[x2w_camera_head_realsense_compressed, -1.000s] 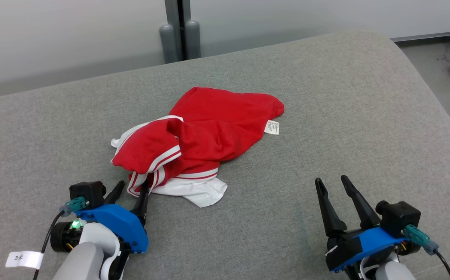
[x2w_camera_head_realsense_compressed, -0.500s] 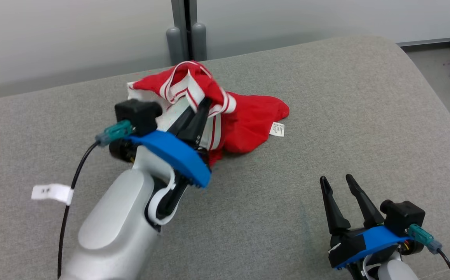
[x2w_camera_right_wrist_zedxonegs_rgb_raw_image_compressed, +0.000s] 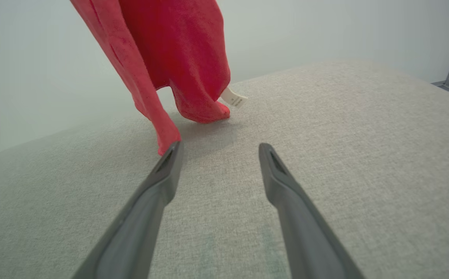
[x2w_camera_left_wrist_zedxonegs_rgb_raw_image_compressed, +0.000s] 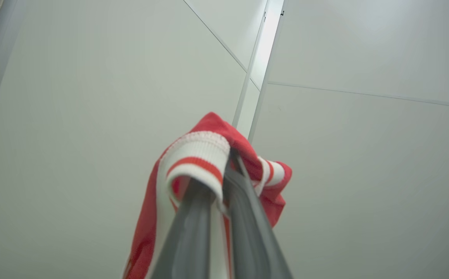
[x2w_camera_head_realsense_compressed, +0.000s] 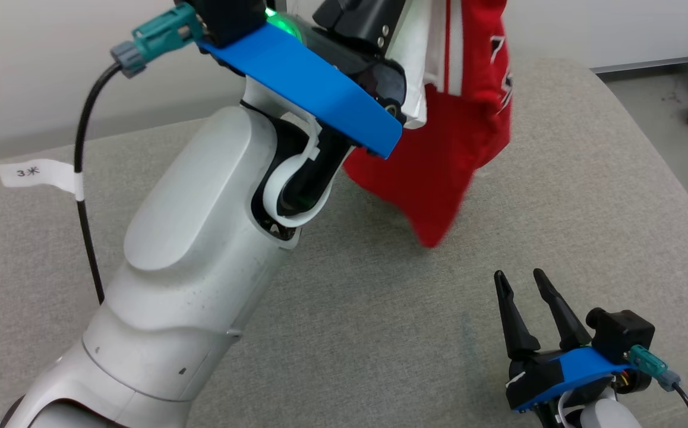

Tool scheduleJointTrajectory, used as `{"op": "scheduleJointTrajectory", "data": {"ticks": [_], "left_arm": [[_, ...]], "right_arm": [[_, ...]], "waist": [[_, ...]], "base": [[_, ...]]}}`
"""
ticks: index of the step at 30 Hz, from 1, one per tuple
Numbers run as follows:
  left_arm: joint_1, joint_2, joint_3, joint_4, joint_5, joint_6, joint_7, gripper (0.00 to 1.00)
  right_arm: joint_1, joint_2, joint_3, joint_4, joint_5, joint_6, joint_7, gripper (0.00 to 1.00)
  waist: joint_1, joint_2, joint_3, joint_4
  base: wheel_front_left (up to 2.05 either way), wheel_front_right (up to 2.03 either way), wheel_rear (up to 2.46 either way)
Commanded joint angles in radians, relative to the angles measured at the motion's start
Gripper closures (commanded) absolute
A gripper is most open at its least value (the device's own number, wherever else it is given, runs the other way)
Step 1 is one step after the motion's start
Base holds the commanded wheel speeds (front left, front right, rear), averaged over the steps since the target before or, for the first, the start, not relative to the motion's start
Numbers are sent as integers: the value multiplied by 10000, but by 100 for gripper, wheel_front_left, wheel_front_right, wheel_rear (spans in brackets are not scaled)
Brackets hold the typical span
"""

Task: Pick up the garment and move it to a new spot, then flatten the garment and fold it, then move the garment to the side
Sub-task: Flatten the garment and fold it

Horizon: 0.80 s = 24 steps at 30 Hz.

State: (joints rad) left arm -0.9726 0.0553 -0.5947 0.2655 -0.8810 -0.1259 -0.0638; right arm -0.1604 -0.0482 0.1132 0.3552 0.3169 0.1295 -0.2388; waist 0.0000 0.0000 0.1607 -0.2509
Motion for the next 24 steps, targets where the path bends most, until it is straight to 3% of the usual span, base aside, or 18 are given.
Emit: {"op": "scheduleJointTrajectory", "data": {"ticks": [1, 6, 10, 17, 24], "left_arm": [[-82, 25, 76, -53, -133, -62, -93, 100], [610, 42, 130, -223, -764, 737, 37, 100], [2049, 657, 29, -230, -1000, 1377, 519, 100], [4778, 1726, -182, -773, -1365, 1938, 972, 100], [6648, 2592, -288, -2435, -1486, 2538, 1153, 100]], "right_arm": [[29, -38, -55, -6, -90, 23, -24, 0], [76, -40, -174, -118, -80, 23, -11, 0], [89, -37, -211, -172, -119, 23, 27, 0], [53, -42, -253, -286, -232, 23, 120, 0], [215, -43, -264, -344, -296, 23, 219, 0]], "waist": [[0, 0, 24, 80], [0, 0, 84, 598], [0, 0, 127, 1165], [0, 0, 80, 2000], [0, 0, -95, 2490]], "base": [[0, 0, 0], [0, 0, 0], [0, 0, 0], [0, 0, 0], [0, 0, 0]]}}
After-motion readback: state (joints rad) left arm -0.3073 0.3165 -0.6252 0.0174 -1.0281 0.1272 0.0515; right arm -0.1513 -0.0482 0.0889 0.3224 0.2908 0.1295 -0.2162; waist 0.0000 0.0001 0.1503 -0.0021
